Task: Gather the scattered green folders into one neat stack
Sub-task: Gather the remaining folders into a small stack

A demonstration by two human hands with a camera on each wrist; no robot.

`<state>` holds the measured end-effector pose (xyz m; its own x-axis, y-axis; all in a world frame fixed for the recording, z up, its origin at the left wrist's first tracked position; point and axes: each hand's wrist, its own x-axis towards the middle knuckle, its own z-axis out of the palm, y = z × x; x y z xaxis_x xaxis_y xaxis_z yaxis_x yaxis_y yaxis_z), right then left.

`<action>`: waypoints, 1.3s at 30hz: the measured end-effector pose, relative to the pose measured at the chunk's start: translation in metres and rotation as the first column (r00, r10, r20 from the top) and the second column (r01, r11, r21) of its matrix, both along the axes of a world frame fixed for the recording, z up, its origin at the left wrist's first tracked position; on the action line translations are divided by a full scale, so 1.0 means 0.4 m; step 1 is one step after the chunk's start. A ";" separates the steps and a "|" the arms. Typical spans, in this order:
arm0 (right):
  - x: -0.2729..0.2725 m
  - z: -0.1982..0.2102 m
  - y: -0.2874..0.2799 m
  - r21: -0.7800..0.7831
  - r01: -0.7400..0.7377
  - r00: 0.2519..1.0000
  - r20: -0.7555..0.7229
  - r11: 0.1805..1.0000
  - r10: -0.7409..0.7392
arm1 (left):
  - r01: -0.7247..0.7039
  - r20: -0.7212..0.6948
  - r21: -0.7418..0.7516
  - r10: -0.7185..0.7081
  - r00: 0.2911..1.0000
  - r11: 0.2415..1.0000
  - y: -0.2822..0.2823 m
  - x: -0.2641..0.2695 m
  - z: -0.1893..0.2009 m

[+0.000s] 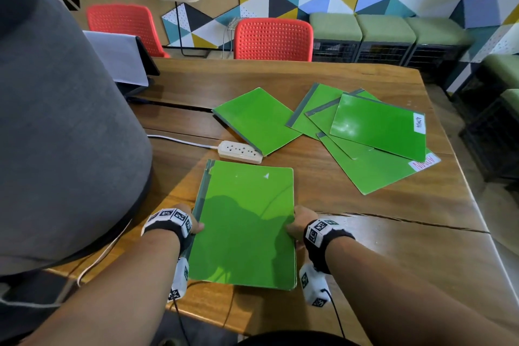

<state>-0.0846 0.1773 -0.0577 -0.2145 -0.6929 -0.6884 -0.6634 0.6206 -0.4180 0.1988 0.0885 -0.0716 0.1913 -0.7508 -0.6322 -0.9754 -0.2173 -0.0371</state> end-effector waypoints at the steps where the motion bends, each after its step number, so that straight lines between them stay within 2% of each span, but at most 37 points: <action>1: -0.003 -0.005 -0.004 0.027 -0.057 0.997 -0.048 0.998 0.058 | -0.008 0.003 -0.001 0.008 1.000 1.000 0.000 0.000 0.000; 4: -0.006 0.016 -0.013 0.152 -0.225 0.948 -0.194 0.963 0.252 | -0.033 0.007 -0.002 0.033 0.999 0.999 0.008 -0.023 0.038; 6: -0.019 0.018 -0.027 0.128 -0.252 0.929 -0.246 0.959 0.277 | -0.033 -0.001 -0.012 0.033 0.999 0.999 0.000 -0.039 0.062; 11: -0.072 0.068 -0.091 -0.023 -0.210 0.921 -0.340 0.977 0.189 | 0.028 -0.078 -0.120 -0.037 0.996 0.992 -0.101 -0.115 0.132; 16: -0.186 0.122 -0.149 -0.031 -0.133 0.918 -0.380 0.991 0.111 | 0.153 -0.151 -0.181 -0.181 0.972 0.971 -0.265 -0.237 0.151; 19: -0.264 0.132 -0.171 -0.121 -0.067 0.921 -0.389 0.990 0.015 | 0.190 -0.198 -0.203 -0.230 0.953 0.961 -0.288 -0.340 0.222; 22: -0.346 0.159 -0.183 -0.127 -0.005 0.898 -0.437 0.992 -0.051 | 0.211 -0.190 -0.221 -0.255 0.948 0.952 -0.332 -0.424 0.255; 26: -0.437 0.134 -0.209 -0.100 0.099 0.895 -0.427 0.990 -0.132 | 0.199 -0.235 -0.243 -0.257 0.937 0.949 -0.403 -0.520 0.240; 29: -0.495 0.103 -0.234 -0.137 0.141 0.889 -0.417 0.980 -0.186 | 0.219 -0.235 -0.232 -0.273 0.933 0.948 -0.454 -0.582 0.205; 34: -0.559 0.021 -0.303 -0.122 0.222 0.889 -0.382 0.967 -0.252 | 0.236 -0.168 -0.190 -0.268 0.948 0.953 -0.504 -0.652 0.093; 39: -0.591 -0.076 -0.406 -0.124 0.237 0.885 -0.382 0.964 -0.267 | 0.326 -0.019 -0.120 -0.330 0.944 0.938 -0.553 -0.720 0.000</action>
